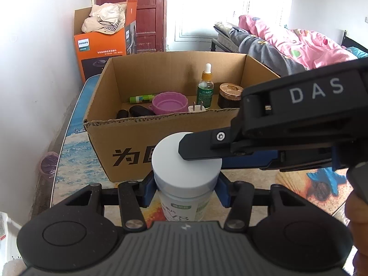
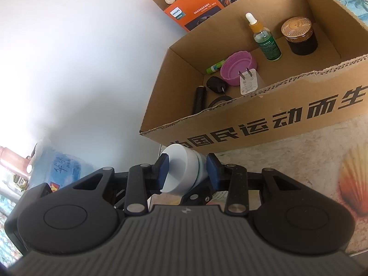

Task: Organize rigid objects
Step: 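Grasp the white vitamin bottle around its lid with the right gripper, then carry the vitamin bottle into the box and release it upright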

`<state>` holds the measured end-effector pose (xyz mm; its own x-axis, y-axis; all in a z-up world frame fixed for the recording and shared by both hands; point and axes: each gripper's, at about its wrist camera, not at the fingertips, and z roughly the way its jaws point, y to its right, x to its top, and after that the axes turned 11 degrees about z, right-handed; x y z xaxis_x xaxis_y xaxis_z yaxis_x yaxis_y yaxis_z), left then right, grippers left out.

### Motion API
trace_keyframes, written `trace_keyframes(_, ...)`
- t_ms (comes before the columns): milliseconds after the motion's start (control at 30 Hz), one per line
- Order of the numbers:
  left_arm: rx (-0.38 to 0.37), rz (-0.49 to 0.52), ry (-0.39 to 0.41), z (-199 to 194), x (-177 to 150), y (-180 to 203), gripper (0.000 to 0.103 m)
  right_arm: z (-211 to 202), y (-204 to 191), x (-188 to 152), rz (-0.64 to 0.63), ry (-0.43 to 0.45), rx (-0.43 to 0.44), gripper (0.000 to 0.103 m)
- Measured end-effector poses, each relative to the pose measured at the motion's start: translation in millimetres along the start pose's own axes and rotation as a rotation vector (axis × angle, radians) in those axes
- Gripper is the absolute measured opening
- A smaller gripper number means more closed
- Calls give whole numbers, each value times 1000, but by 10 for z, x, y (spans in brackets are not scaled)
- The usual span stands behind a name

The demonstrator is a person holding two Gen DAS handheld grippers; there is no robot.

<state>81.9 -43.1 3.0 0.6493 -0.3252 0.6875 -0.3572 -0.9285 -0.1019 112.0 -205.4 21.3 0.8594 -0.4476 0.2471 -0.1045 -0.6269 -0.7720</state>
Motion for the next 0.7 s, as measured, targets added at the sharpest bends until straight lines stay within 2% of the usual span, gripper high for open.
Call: trace_keyframes(700, 26, 27, 41, -344, -137, 103, 54, -270, -50, -294, -21, 36, 47, 39)
